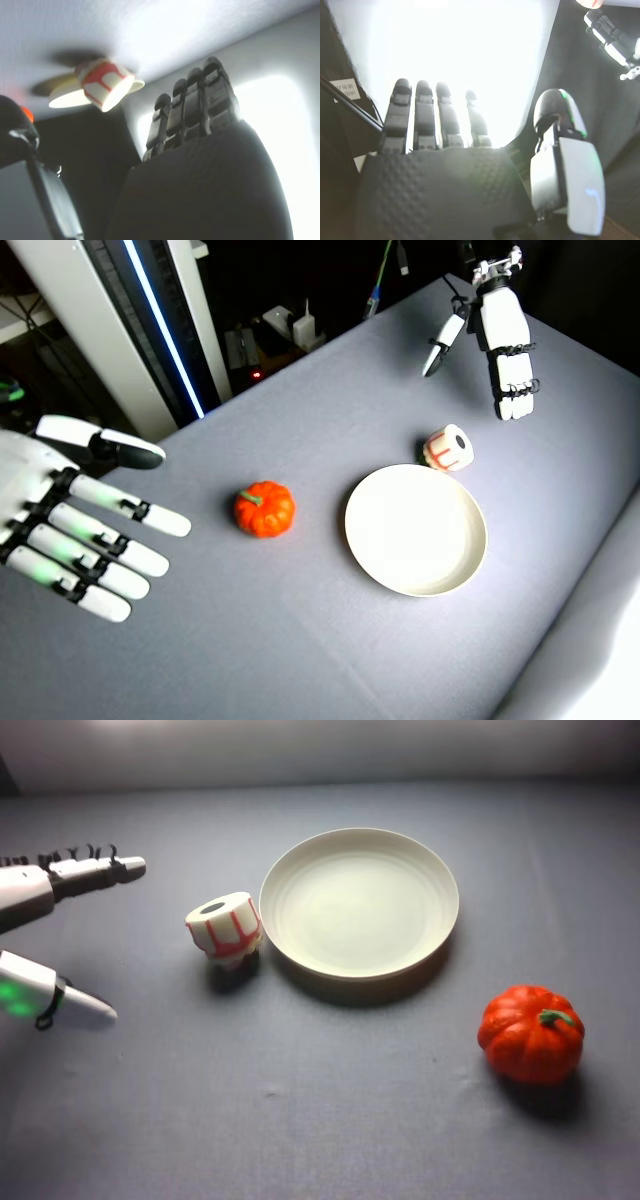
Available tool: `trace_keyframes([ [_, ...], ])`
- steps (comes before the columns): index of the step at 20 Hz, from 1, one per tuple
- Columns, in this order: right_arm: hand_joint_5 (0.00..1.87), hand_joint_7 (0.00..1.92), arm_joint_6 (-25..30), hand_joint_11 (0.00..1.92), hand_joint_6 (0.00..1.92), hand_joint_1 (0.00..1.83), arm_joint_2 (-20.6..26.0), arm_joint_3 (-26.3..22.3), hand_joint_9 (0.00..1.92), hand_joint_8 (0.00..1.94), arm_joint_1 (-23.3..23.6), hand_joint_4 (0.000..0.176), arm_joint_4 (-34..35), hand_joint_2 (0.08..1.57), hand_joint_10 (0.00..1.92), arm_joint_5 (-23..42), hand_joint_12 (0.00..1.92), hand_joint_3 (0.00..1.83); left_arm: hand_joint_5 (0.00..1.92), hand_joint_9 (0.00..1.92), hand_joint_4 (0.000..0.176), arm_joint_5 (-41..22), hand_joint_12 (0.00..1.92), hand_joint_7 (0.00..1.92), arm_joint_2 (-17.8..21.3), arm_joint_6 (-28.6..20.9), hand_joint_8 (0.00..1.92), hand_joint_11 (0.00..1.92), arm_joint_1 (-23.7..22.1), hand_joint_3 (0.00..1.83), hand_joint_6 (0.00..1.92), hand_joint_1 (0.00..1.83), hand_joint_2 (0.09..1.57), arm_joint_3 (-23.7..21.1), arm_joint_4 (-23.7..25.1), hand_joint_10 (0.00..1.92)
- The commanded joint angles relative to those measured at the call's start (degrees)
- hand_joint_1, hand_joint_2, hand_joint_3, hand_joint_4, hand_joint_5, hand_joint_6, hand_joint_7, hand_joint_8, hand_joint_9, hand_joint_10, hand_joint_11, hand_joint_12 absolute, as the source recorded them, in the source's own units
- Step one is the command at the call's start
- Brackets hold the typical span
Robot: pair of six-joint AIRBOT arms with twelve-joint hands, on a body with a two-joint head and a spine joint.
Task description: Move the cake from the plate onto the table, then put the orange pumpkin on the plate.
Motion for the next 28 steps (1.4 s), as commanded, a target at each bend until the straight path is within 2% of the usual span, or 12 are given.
trace_keyframes([
  [1,0.00,0.00,0.4,0.00,0.00,0.20,-0.3,0.0,0.00,0.00,0.1,0.067,-0.2,1.16,0.00,5.9,0.00,0.00,0.05,0.02,0.084,-7.8,0.24,0.00,1.1,-0.1,0.00,0.00,-0.1,0.00,0.00,0.89,0.81,-0.3,-2.8,0.00],
  [2,0.00,0.00,0.4,0.00,0.00,0.23,-0.4,0.0,0.00,0.00,0.1,0.056,-0.5,1.15,0.00,5.5,0.00,0.00,0.06,0.00,0.056,-8.7,0.15,0.00,1.4,-0.1,0.00,0.00,0.0,0.00,0.00,0.92,0.81,-0.6,-3.3,0.00],
  [5,0.00,0.00,0.4,0.00,0.00,0.35,-0.6,0.2,0.00,0.00,0.4,0.066,-2.3,1.18,0.00,3.6,0.00,0.00,0.05,0.00,0.053,-11.2,0.20,0.00,2.3,-0.1,0.00,0.00,0.2,0.00,0.00,0.88,0.82,-1.4,-6.1,0.00],
  [7,0.00,0.00,0.4,0.00,0.00,0.37,-1.1,0.4,0.00,0.00,0.7,0.095,-3.4,1.18,0.00,1.5,0.00,0.00,0.05,0.02,0.027,-13.8,0.35,0.01,2.8,-0.1,0.00,0.00,0.7,0.00,0.00,0.92,0.84,-1.8,-8.0,0.00],
  [8,0.02,0.00,0.4,0.00,0.01,0.40,-1.4,0.5,0.00,0.00,1.1,0.037,-4.2,1.19,0.00,0.0,0.00,0.00,0.06,0.02,0.082,-15.6,0.38,0.00,3.1,-0.1,0.00,0.00,0.9,0.00,0.00,0.91,0.84,-2.2,-9.3,0.00],
  [9,0.08,0.02,0.4,0.02,0.03,0.46,-1.7,0.5,0.00,0.01,1.1,0.000,-4.5,1.18,0.00,-1.1,0.01,0.00,0.09,0.08,0.095,-17.4,0.47,0.03,3.4,-0.1,0.00,0.01,1.2,0.00,0.00,0.90,0.80,-2.5,-10.4,0.01],
  [11,0.20,0.12,0.4,0.00,0.02,0.53,-2.7,1.1,0.10,0.01,1.4,0.000,-5.1,1.17,0.03,-4.1,0.75,0.00,0.08,0.08,0.124,-22.6,0.55,0.05,4.6,-0.1,0.00,0.00,1.9,0.00,0.00,0.86,0.80,-3.7,-13.5,0.00],
  [12,0.25,0.16,0.4,0.00,0.02,0.56,-2.9,1.6,0.16,0.01,1.8,0.000,-5.2,1.16,0.04,-5.7,0.97,0.00,0.10,0.10,0.164,-24.1,0.66,0.10,5.0,-0.1,0.01,0.00,1.9,0.00,0.01,0.86,0.78,-4.1,-14.2,0.01],
  [13,0.28,0.21,0.4,0.00,0.03,0.62,-3.0,2.2,0.21,0.02,2.3,0.000,-5.6,1.14,0.05,-7.3,1.07,0.00,0.10,0.11,0.174,-25.3,0.69,0.10,5.3,-0.1,0.01,0.00,1.9,0.00,0.00,0.87,0.80,-4.4,-14.7,0.01],
  [16,0.46,0.36,0.2,0.00,0.03,0.73,-3.0,3.8,0.33,0.01,4.5,0.000,-7.5,1.09,0.05,-12.1,1.06,0.00,0.11,0.15,0.175,-28.3,1.05,0.12,5.8,-0.1,0.00,0.00,2.0,0.01,0.00,0.86,0.84,-5.1,-16.0,0.02],
  [23,0.53,0.41,1.4,0.00,0.01,0.84,-2.8,8.9,0.40,0.02,28.3,0.000,-29.8,0.99,0.03,-38.3,1.21,0.00,0.08,0.16,0.144,-29.2,0.85,0.11,7.3,-0.1,0.01,0.00,3.9,0.00,0.01,0.87,0.87,-5.9,-16.4,0.01],
  [28,0.54,0.55,15.8,0.00,0.01,0.89,-2.9,10.3,0.51,0.04,42.0,0.000,-53.9,1.00,0.06,-51.4,1.24,0.00,0.09,0.17,0.155,-28.1,0.98,0.12,7.7,-0.1,0.00,0.00,4.1,0.00,0.00,0.88,0.87,-6.0,-15.7,0.01],
])
